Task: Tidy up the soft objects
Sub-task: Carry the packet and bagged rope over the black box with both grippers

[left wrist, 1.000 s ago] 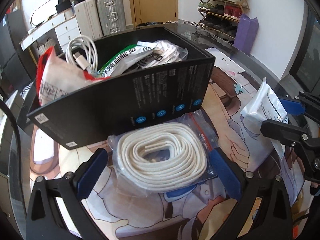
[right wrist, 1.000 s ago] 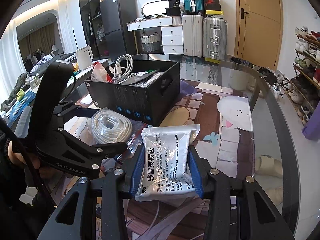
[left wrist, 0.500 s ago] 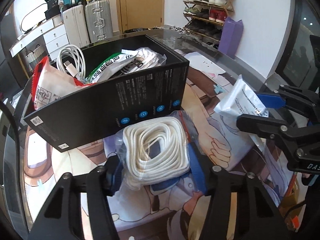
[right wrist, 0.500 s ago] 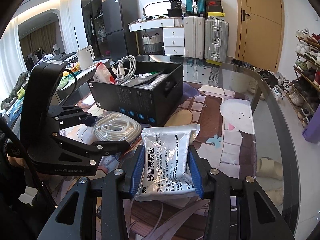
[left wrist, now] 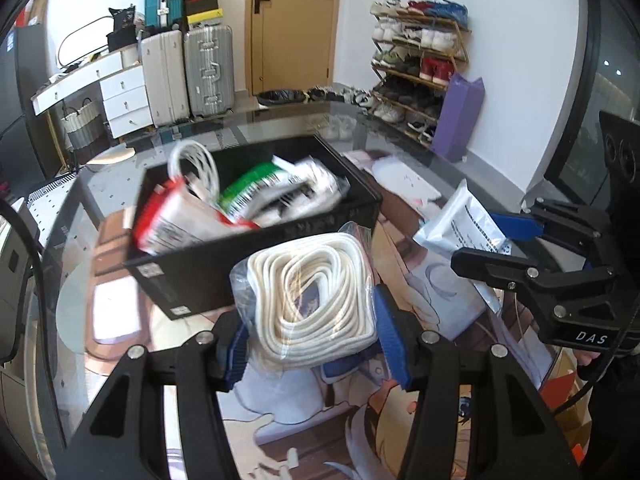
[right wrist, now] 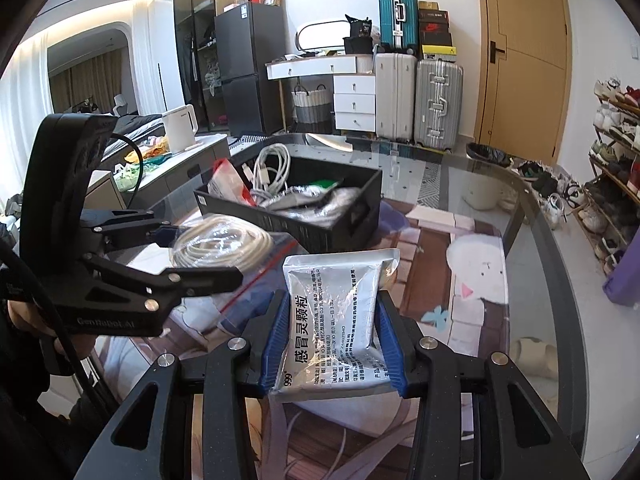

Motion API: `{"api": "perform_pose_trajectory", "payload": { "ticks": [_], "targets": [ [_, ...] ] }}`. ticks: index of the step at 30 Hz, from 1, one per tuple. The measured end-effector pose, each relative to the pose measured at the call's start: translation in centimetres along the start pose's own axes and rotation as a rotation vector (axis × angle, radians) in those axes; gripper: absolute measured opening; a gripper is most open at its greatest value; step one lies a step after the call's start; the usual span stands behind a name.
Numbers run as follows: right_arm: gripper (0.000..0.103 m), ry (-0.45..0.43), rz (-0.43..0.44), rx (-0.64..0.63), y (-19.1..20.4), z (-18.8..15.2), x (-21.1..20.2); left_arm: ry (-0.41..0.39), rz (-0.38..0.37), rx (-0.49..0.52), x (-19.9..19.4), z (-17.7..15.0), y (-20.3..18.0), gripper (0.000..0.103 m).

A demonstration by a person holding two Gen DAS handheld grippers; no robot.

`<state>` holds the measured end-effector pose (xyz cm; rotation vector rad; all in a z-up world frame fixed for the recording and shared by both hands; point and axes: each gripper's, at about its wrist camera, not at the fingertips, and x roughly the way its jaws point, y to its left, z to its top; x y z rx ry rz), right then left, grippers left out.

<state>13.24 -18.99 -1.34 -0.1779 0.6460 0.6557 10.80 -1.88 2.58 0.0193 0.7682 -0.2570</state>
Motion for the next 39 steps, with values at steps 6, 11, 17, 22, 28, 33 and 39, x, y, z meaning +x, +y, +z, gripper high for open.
{"api": "perform_pose_trajectory", "payload": {
  "ticks": [6,11,17,22,28,33,39],
  "targets": [
    [0.043,-0.029,0.005,-0.002,0.4,1.8,-0.5,-0.054,0.027,-0.031,-2.0,1.3,1.8,0.055],
    [0.043,-0.05,0.013,0.004,1.0,3.6,-0.3,-0.09,0.051,-0.049,-3.1,2.4,3.3,0.055],
    [0.043,-0.061,0.026,0.024,1.4,5.5,0.9,-0.11,0.073,-0.07,-3.0,4.2,5.0,0.055],
    [0.043,-0.058,0.036,0.041,1.3,7.1,2.7,-0.114,0.09,-0.069,-1.9,5.1,5.7,0.055],
    [0.043,-0.048,0.045,0.068,1.1,8.7,5.2,-0.101,0.108,-0.062,-0.1,6.0,6.4,0.055],
    [0.043,-0.041,0.052,0.076,1.1,9.4,7.0,-0.097,0.122,-0.056,1.1,6.4,6.7,0.055],
    [0.043,-0.023,0.047,0.084,1.0,9.3,8.9,-0.074,0.133,-0.06,2.4,5.8,7.1,0.055]
  ]
}}
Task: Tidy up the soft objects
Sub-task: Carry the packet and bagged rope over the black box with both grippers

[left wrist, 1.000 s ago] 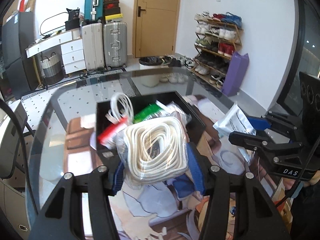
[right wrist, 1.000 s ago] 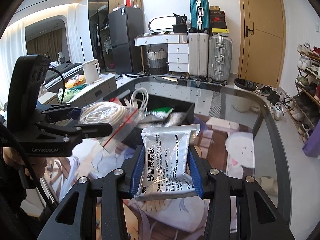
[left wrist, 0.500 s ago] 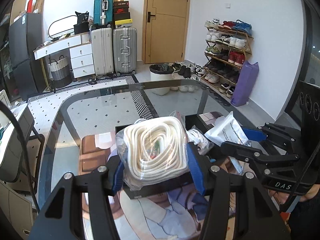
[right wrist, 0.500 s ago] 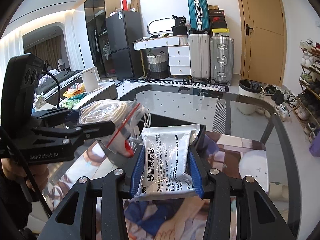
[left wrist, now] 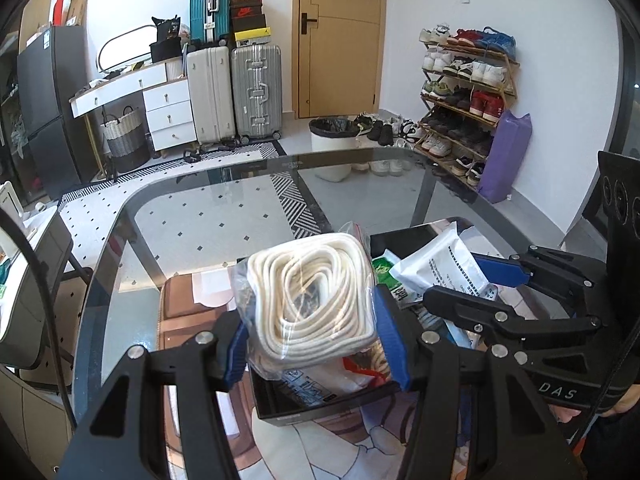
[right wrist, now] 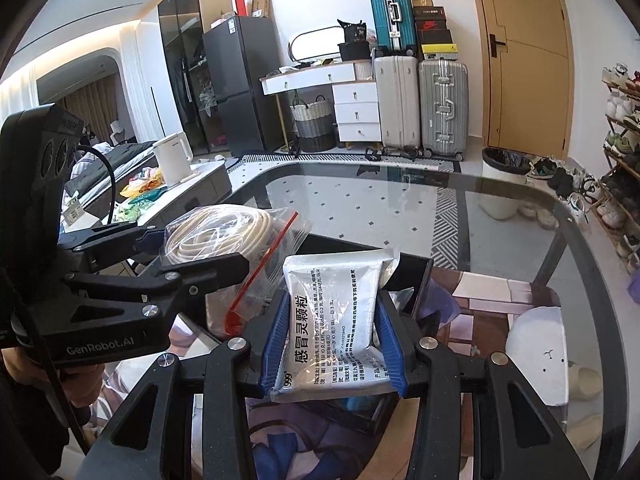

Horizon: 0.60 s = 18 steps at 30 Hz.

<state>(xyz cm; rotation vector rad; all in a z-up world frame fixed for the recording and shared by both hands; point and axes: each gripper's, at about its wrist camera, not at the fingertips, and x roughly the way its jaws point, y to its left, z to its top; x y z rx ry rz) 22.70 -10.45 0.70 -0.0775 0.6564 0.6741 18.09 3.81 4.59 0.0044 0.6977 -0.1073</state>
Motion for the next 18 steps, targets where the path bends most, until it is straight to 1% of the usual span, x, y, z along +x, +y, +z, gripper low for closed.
{"api": "perform_pose_trajectory", "payload": {
  "ticks": [5,18],
  "targets": [
    [0.043,0.004,-0.005,-0.003,0.0,0.1,0.8,0.02,0.001,0.0,0.9,-0.4,0.0,0.055],
    [0.043,0.002,-0.031,-0.03,0.1,0.0,1.7,0.015,0.003,0.005,1.7,-0.6,0.0,0.058]
  ]
}}
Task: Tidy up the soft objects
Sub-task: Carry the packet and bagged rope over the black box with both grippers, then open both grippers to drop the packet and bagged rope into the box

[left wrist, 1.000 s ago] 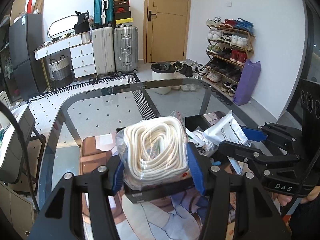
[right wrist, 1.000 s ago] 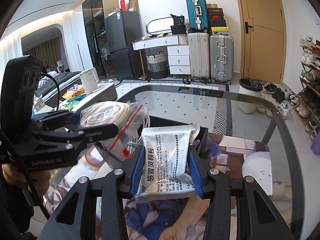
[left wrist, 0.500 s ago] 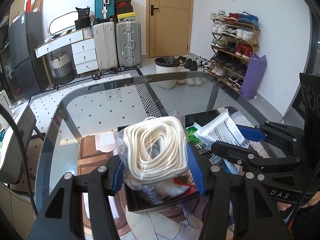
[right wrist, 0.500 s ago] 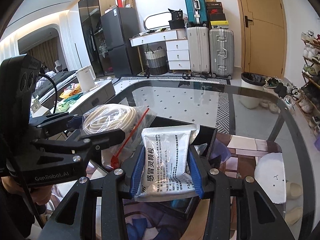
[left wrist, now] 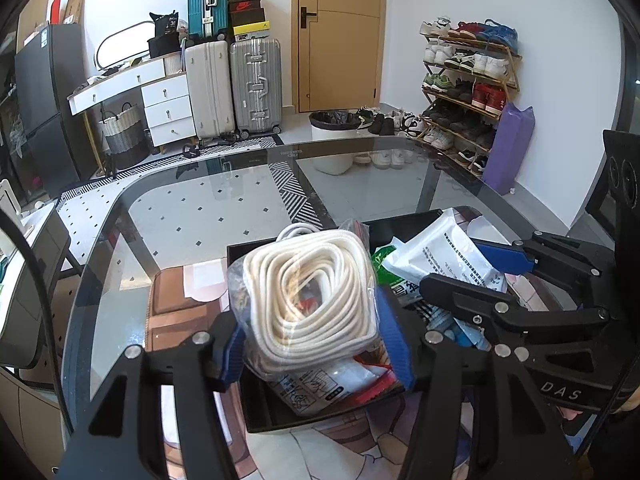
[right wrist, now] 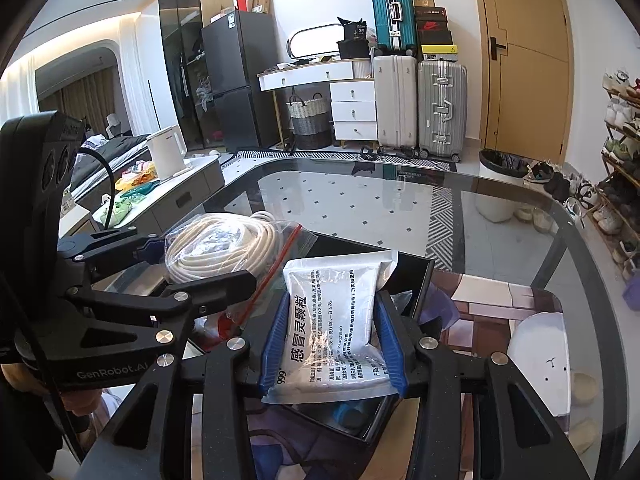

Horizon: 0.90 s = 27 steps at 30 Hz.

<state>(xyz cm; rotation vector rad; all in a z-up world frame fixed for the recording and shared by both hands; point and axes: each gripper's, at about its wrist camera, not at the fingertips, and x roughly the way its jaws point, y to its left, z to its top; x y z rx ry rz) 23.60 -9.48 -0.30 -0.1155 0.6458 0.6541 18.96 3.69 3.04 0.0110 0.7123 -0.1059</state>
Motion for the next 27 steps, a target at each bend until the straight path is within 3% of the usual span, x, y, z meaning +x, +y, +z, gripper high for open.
{"api": "perform_pose_trajectory", "payload": {
  "ticks": [7,12,14,20,27],
  "targets": [
    [0.05,-0.01,-0.008,-0.026,0.2,-0.1,0.0,0.008,-0.008,-0.013,0.4,-0.1,0.2,0.064],
    [0.077,-0.062,-0.009,-0.036,0.0,-0.4,-1.6,0.006,-0.002,-0.004,-0.1,-0.1,-0.1,0.072],
    [0.085,-0.079,-0.008,-0.042,0.0,-0.5,-2.3,-0.013,-0.001,-0.004,-0.8,-0.1,-0.1,0.083],
    [0.102,-0.119,-0.008,-0.032,-0.2,-1.6,-4.4,-0.079,0.022,-0.018,-3.3,-0.6,0.4,0.101],
    [0.102,-0.162,0.016,-0.04,0.7,-3.4,-5.9,-0.105,0.047,-0.043,-5.0,-2.3,0.9,0.103]
  ]
}}
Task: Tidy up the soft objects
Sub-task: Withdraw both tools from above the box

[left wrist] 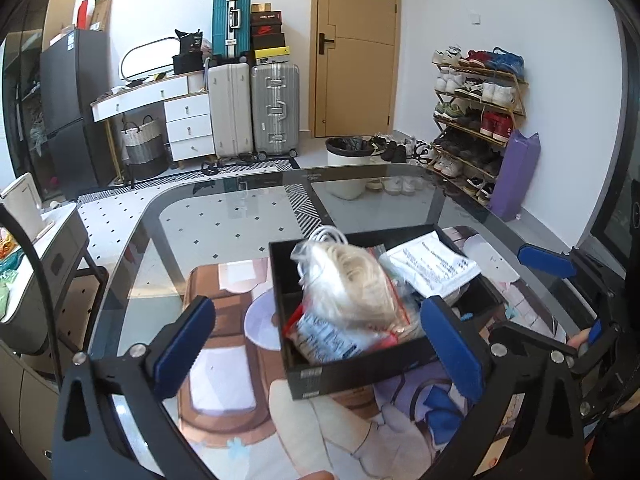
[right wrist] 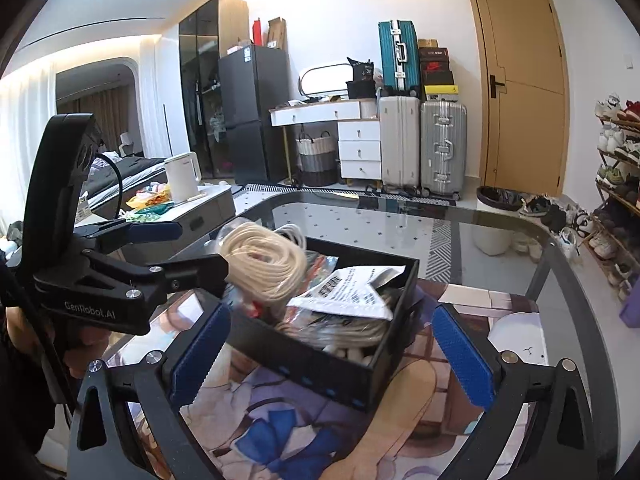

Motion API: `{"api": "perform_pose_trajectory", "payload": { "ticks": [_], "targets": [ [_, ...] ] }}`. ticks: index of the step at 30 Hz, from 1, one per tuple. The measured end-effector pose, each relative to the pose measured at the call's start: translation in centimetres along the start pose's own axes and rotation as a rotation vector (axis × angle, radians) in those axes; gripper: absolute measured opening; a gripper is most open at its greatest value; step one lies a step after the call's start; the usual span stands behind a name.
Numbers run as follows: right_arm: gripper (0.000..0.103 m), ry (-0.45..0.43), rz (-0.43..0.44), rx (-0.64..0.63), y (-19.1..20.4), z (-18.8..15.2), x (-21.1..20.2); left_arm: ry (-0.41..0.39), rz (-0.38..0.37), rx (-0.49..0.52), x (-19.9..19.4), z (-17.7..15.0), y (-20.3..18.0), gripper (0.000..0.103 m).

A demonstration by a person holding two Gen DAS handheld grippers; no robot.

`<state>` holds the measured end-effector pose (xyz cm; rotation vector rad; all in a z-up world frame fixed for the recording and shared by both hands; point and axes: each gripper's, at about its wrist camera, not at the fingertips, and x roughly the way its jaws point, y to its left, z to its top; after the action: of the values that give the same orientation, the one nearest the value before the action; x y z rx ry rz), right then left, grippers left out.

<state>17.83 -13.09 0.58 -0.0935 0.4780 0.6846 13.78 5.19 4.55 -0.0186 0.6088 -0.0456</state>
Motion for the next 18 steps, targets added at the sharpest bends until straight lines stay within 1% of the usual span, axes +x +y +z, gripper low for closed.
{"api": "perform_pose_trajectory", "payload": {
  "ticks": [7,10,18],
  "targets": [
    [0.102,-0.029,0.025,-0.019,1.5,-1.3,-0.9,0.003,0.022,-0.016,-0.4,-2.6,0.2,0.103],
    [0.102,-0.033,0.016,-0.032,2.0,-1.7,-1.0,0.001,0.025,-0.038,-0.3,-3.6,0.4,0.103],
    [0.102,-0.066,0.006,-0.024,2.0,-2.6,-1.5,-0.056,0.056,-0.039,-0.2,-5.1,0.1,0.103]
  ]
}}
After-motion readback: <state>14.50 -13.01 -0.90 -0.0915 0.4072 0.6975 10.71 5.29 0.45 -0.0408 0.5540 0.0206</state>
